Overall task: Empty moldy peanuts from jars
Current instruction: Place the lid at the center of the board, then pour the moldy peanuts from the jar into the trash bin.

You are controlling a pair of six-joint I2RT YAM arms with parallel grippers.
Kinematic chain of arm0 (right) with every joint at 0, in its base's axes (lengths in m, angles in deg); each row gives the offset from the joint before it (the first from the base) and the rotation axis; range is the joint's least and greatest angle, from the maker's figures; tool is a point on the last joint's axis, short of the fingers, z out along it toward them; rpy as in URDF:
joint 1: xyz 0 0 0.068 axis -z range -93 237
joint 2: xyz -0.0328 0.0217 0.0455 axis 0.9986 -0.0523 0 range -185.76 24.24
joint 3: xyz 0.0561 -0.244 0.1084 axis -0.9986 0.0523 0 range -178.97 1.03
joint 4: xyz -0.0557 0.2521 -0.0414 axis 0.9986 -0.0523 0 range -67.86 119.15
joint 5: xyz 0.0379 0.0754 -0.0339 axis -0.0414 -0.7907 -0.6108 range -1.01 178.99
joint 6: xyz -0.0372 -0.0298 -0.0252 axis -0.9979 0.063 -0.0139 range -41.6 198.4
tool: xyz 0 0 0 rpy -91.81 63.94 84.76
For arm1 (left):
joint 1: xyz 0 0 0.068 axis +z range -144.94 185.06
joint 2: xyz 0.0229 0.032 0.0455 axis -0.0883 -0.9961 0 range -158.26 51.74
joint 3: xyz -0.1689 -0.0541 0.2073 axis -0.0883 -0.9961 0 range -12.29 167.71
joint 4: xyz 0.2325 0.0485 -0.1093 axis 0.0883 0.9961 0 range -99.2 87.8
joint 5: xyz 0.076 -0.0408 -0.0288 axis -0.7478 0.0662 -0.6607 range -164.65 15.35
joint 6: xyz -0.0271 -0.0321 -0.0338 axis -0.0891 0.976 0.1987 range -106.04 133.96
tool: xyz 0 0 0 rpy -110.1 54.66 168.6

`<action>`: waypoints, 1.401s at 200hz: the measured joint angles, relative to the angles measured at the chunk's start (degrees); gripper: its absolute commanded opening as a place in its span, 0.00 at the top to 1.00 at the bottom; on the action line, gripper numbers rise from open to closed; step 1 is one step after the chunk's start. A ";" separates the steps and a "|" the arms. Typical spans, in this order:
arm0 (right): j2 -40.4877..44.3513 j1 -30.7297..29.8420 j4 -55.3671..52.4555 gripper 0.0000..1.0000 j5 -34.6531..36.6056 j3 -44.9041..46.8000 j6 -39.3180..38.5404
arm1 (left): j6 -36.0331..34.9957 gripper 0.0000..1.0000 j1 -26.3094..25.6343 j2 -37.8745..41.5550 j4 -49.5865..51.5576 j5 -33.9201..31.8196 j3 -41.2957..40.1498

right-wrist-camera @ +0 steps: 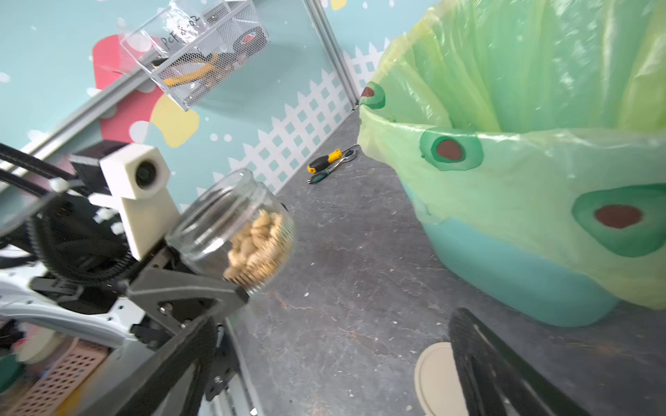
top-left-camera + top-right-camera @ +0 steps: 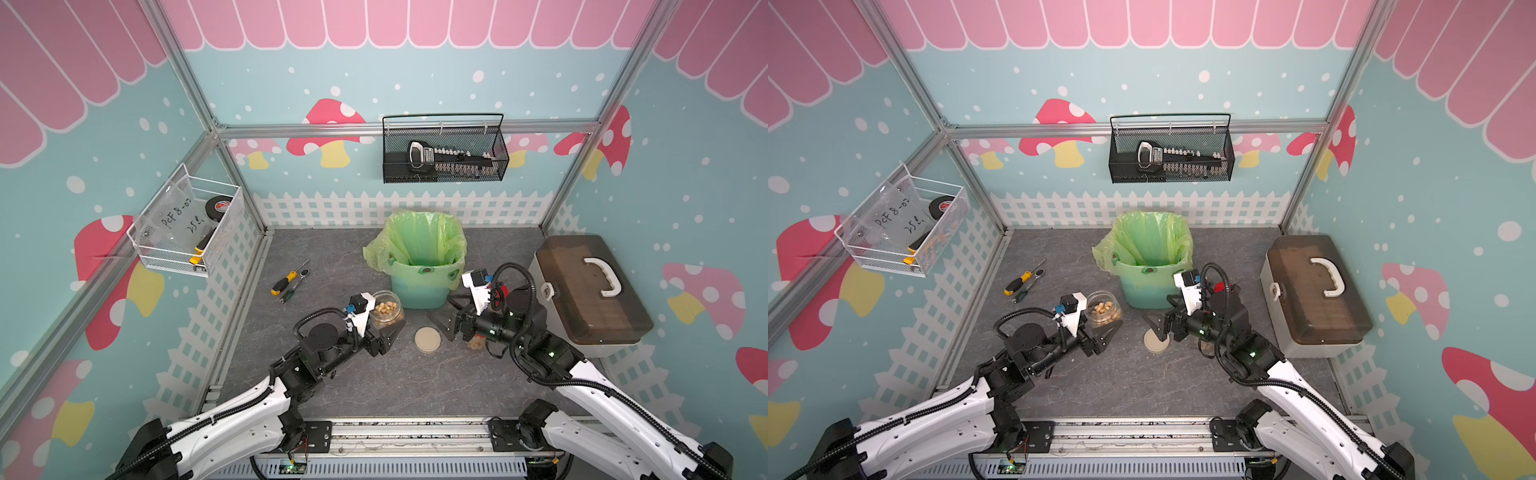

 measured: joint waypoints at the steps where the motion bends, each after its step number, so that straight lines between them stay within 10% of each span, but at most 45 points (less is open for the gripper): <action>1: -0.11 0.04 0.09 0.01 -0.24 -0.02 0.20 | -0.04 0.73 -0.15 -0.15 -0.02 -0.04 0.00; 63: -8.24 0.52 7.41 0.01 -13.03 -1.11 12.79 | -3.80 0.73 -6.40 -6.62 -1.79 -5.22 0.66; 280: -24.41 -2.03 25.42 0.08 -23.28 -2.80 34.23 | -6.73 0.72 -6.54 -3.76 -2.54 -7.67 1.40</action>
